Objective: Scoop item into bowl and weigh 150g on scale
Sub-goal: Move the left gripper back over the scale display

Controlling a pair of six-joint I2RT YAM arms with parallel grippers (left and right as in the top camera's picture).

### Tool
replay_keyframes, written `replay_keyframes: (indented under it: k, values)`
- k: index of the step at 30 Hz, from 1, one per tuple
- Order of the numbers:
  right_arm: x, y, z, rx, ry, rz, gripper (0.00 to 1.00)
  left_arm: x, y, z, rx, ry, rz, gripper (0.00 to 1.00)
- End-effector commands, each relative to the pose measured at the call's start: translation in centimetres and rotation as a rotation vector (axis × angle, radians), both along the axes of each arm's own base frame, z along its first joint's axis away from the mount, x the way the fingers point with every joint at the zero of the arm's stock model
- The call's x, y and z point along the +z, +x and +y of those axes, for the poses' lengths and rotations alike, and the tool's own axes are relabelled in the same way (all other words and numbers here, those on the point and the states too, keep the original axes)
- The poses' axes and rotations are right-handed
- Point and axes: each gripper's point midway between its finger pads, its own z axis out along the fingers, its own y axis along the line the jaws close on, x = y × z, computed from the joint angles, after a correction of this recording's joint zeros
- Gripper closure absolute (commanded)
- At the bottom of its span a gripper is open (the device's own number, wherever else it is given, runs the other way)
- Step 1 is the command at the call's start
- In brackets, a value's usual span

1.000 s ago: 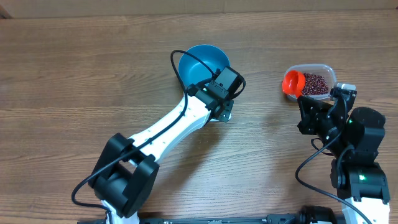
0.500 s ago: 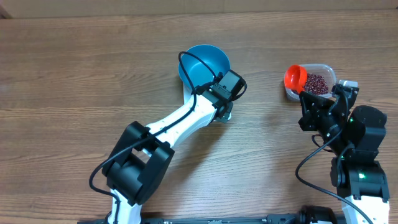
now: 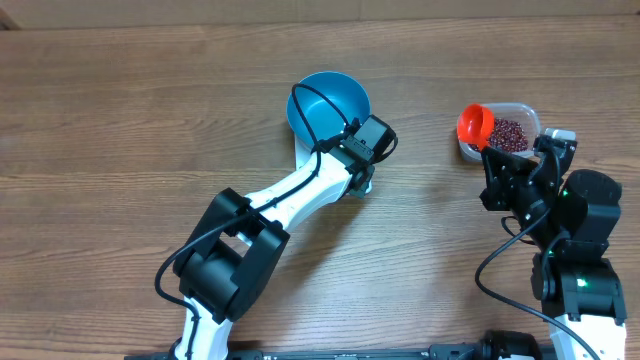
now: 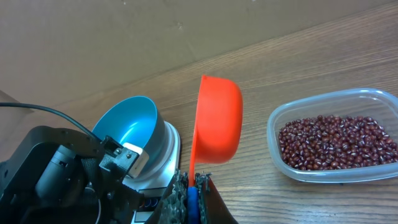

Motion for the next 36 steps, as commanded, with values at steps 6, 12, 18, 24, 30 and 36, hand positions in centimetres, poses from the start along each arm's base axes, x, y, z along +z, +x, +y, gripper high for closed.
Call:
replay_keyframes:
  k: [6,12,18,24,30,36]
  values:
    - [1.4,0.2,-0.4,-0.014,-0.015,-0.037,0.97,-0.9,0.1,0.4,-0.007,0.027,0.007,0.96]
    - [1.4,0.2,-0.4,-0.015,-0.015,-0.038,0.96,2.3,-0.3,-1.4,-0.040,-0.067,-0.007,0.96]
    - [1.4,0.2,-0.4,-0.015,-0.015,-0.034,0.97,9.6,-1.0,-1.5,-0.058,-0.151,-0.107,0.96]
    - [1.3,0.1,-0.4,-0.015,-0.015,-0.030,0.97,12.9,-4.2,0.8,-0.028,-0.163,-0.052,0.96]
    - [1.2,0.1,-0.4,-0.014,-0.014,-0.027,0.96,14.0,-6.3,4.2,0.055,-0.131,0.005,0.95]
    - [0.3,-0.3,-0.4,-0.015,-0.010,0.015,0.97,15.4,-7.1,5.4,0.008,-0.230,0.059,0.96]
